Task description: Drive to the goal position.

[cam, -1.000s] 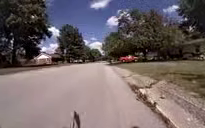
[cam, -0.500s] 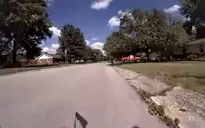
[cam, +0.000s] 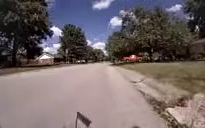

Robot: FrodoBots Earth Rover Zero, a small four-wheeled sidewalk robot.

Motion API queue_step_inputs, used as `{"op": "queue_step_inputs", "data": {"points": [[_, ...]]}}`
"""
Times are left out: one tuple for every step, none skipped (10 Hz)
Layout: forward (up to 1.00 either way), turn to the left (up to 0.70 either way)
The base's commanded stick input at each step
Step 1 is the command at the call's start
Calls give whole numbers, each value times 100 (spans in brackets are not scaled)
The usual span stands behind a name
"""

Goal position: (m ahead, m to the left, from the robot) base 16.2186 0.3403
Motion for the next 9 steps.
{"op": "queue_step_inputs", "data": {"points": [[85,0],[85,0],[85,0],[85,0],[85,-3],[85,-10],[85,-34],[85,-34],[85,-33]]}}
